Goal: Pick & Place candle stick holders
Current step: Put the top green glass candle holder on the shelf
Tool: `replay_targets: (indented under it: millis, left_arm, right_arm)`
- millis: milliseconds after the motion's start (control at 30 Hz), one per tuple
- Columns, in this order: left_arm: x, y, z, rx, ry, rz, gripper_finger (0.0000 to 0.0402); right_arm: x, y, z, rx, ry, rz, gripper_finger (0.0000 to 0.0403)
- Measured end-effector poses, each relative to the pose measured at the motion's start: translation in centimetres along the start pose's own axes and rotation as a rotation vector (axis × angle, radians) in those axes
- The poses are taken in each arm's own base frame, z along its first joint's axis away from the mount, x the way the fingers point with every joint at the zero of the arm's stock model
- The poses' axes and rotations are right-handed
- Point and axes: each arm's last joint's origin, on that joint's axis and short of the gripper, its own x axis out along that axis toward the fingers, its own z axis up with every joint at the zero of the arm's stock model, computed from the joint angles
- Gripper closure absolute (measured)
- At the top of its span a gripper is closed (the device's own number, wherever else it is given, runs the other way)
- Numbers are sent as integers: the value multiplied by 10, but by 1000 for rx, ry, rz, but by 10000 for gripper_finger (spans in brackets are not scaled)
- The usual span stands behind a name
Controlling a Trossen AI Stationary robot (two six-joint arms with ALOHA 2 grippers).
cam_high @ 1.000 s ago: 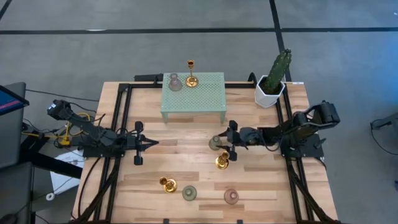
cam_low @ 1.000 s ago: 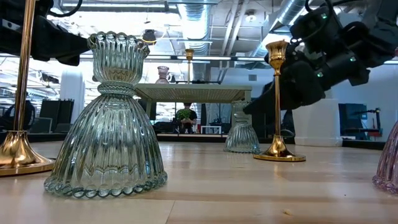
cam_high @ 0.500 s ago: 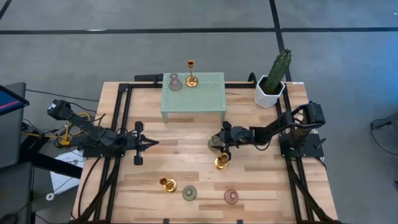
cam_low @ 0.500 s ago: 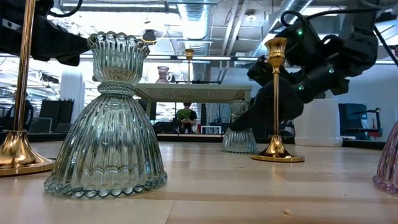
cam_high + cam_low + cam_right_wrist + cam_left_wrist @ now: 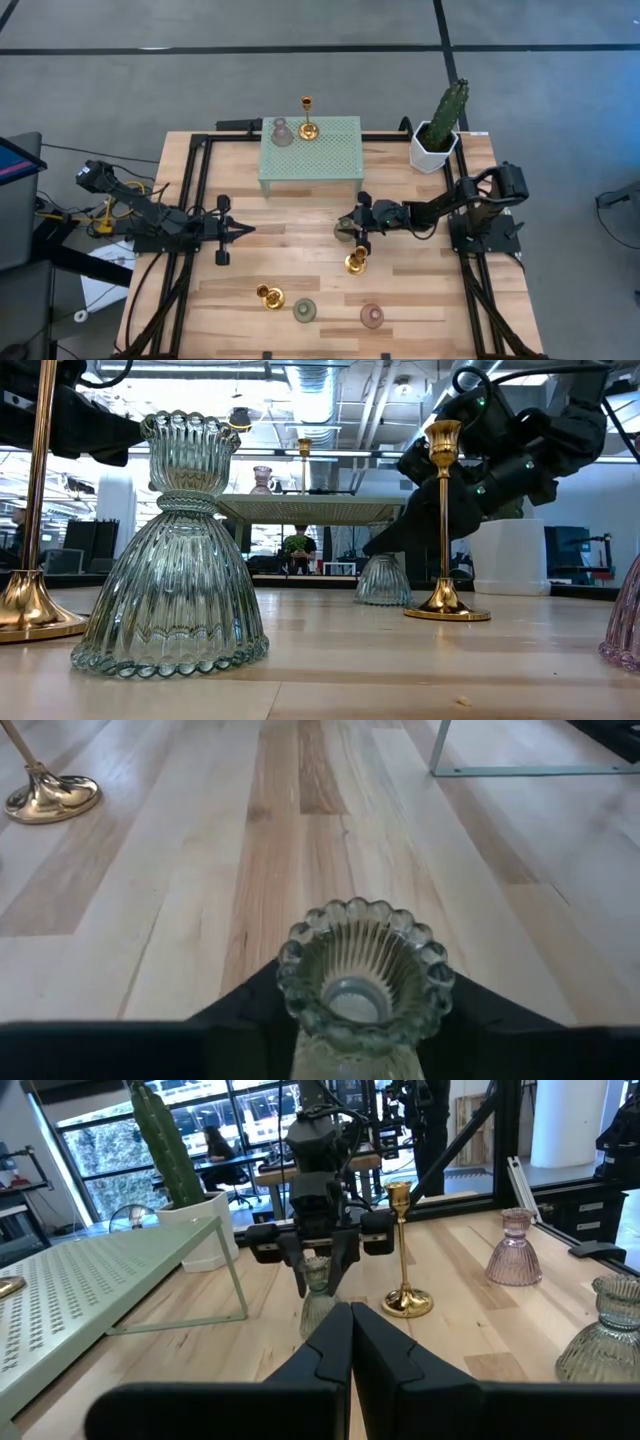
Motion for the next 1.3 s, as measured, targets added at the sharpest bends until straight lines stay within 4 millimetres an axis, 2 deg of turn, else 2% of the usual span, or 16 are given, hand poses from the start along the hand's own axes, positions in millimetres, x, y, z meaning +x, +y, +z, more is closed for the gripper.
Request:
replay_targets:
  millis: [67,867,1033,1300]
  left_arm:
    - [0,0,0,0,0,0,396]
    - [0,0,0,0,3,17,396]
    - [0,1,0,0,5,26,396]
    - [0,1,-1,3,8,25,396]
  right_arm:
    - [0,0,0,0,-1,0,281]
    - [-1,1,0,9,7,2,280]
    - [-12,-2,6,-9,49,-27,280]
    - [-44,-5,28,-34,59,-77,280]
